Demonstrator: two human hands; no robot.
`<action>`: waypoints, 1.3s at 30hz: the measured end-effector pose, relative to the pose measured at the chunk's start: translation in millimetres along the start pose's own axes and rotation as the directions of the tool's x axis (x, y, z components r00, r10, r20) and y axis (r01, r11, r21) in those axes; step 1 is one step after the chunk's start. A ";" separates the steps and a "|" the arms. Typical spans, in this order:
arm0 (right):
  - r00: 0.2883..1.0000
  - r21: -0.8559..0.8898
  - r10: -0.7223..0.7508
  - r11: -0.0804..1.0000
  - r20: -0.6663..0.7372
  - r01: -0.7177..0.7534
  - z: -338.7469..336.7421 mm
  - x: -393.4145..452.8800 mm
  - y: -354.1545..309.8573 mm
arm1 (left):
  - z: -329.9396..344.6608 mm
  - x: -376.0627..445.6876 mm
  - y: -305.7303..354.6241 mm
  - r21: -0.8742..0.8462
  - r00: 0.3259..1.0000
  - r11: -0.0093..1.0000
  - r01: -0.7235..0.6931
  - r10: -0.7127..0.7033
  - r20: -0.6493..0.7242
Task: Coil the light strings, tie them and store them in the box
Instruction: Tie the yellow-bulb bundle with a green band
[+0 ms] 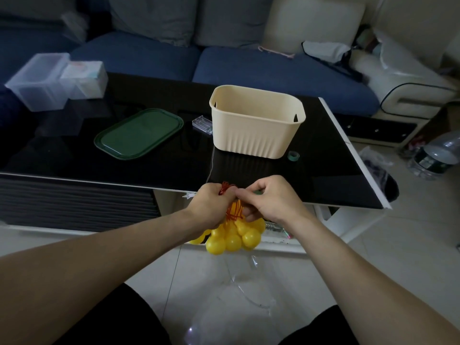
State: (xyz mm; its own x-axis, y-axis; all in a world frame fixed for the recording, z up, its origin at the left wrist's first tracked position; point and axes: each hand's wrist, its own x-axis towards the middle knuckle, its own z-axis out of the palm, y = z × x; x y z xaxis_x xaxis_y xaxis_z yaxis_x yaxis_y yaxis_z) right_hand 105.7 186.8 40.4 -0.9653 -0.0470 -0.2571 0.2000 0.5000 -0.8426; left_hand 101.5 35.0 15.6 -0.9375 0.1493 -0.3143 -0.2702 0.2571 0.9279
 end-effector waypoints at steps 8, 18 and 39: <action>0.989 0.021 0.044 0.999 0.144 -0.047 -2.6 -1.6 2.1 | -7.7 7.9 -5.5 0.134 0.974 0.985 -0.108 0.132 -0.184; 0.993 0.142 0.017 0.989 0.120 -0.034 4.5 -3.3 0.6 | -11.6 11.1 -8.1 0.190 0.958 0.975 -0.112 0.157 -0.239; 0.957 0.442 0.174 0.857 0.234 -0.264 5.8 1.3 -1.0 | -3.9 3.8 4.4 -0.047 0.995 0.994 0.094 -0.093 0.041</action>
State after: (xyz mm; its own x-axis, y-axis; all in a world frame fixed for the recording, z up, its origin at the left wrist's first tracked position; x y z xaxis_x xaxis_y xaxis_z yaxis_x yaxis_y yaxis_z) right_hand 105.3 181.3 38.3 -0.8491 -0.1602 -0.5033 0.5007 0.0593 -0.8636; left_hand 95.9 33.0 19.2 -0.8987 0.1640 -0.4068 -0.3674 0.2251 0.9024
